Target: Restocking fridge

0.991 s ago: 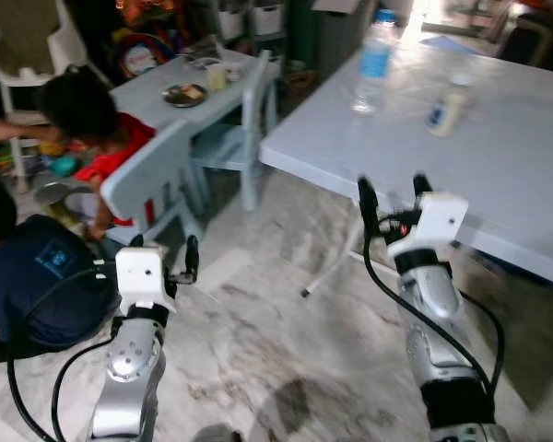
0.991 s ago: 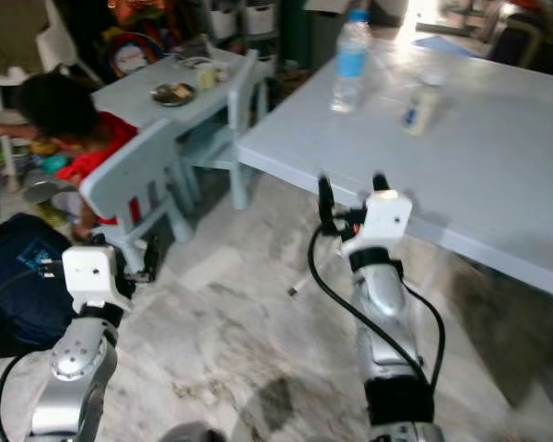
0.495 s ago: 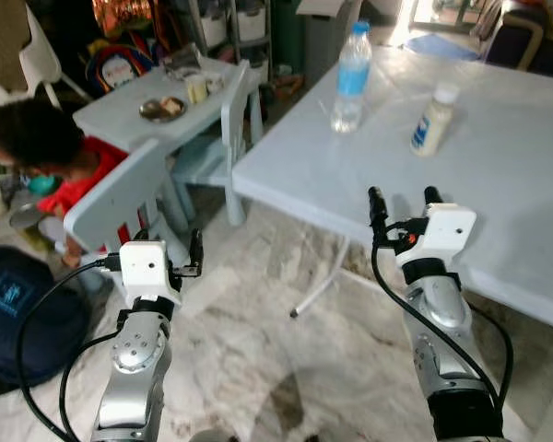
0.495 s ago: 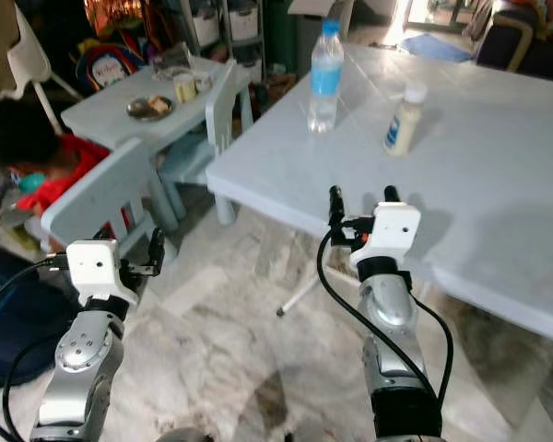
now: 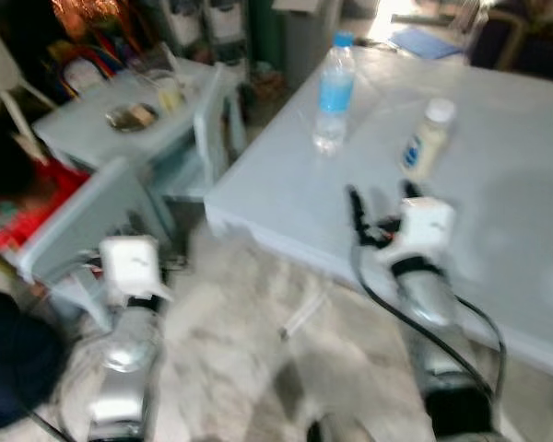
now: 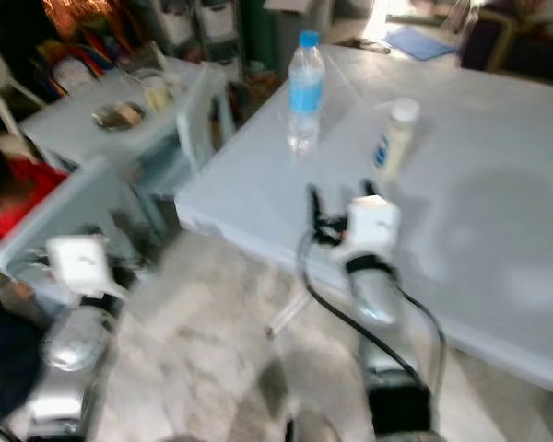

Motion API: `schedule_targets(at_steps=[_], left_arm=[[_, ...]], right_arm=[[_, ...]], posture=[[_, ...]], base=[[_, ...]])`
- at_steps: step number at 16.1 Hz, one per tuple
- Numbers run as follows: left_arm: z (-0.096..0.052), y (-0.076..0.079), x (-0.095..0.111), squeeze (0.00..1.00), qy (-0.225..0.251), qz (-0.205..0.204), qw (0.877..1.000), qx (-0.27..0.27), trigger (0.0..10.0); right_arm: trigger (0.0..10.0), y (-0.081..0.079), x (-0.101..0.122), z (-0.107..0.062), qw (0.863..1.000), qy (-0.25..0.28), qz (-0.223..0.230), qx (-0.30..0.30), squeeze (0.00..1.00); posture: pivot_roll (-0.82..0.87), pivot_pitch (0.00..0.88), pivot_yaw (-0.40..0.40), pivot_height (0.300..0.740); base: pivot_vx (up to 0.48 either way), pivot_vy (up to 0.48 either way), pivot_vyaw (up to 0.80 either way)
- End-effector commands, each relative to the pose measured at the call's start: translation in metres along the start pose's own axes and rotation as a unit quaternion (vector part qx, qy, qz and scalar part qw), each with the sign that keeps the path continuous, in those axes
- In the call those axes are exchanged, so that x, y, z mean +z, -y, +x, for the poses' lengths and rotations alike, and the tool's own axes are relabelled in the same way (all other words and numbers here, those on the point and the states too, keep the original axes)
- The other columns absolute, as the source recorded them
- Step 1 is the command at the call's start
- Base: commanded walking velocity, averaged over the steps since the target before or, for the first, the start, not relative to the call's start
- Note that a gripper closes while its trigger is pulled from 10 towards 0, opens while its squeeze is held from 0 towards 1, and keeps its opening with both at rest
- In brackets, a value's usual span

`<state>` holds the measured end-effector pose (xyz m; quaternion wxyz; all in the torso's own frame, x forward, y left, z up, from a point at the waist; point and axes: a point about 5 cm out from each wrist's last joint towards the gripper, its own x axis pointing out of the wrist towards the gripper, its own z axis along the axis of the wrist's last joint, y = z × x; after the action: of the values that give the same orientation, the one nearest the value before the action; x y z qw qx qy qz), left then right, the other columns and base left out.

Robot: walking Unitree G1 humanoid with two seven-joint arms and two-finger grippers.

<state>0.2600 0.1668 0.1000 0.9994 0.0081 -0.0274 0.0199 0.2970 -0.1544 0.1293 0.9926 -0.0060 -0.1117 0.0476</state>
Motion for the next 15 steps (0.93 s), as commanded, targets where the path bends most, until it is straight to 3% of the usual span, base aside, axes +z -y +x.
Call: schedule_targets(at_steps=[1,2,4,7,15], left_arm=[[0.0001,-0.0113,0.0019,0.00,0.003,0.008,1.000,0.016,10.0],[0.0008,-0.0109,0.0025,0.00,0.004,0.006,1.000,0.015,10.0],[0.0020,-0.0098,0.0031,0.00,0.004,0.005,1.000,0.015,10.0],[0.0018,-0.0087,0.0045,0.00,0.009,0.007,1.000,0.012,10.0],[-0.0010,-0.0086,0.0066,0.00,0.018,0.006,1.000,0.011,10.0]], right_arm=[[10.0,-0.0094,0.0051,0.0031,1.000,0.012,0.001,0.019,0.00],[10.0,-0.0077,0.0037,0.0051,1.000,0.001,-0.031,0.006,0.00],[10.0,-0.0065,0.0021,0.0063,1.000,-0.010,0.002,-0.005,0.00],[10.0,-0.0086,0.0014,0.0057,1.000,-0.011,0.002,0.010,0.00],[10.0,-0.0141,0.0008,0.0052,1.000,-0.015,-0.012,0.022,0.00]], posture=[[-0.04,0.065,0.027,0.740],[-0.04,0.066,0.028,0.740],[-0.04,0.068,0.028,0.740],[-0.04,0.070,0.028,0.740],[-0.03,0.077,0.028,0.740]], base=[[0.461,0.000,0.00],[0.461,0.000,0.00],[0.454,0.000,0.00],[0.444,0.000,0.00],[0.000,0.000,0.00]])
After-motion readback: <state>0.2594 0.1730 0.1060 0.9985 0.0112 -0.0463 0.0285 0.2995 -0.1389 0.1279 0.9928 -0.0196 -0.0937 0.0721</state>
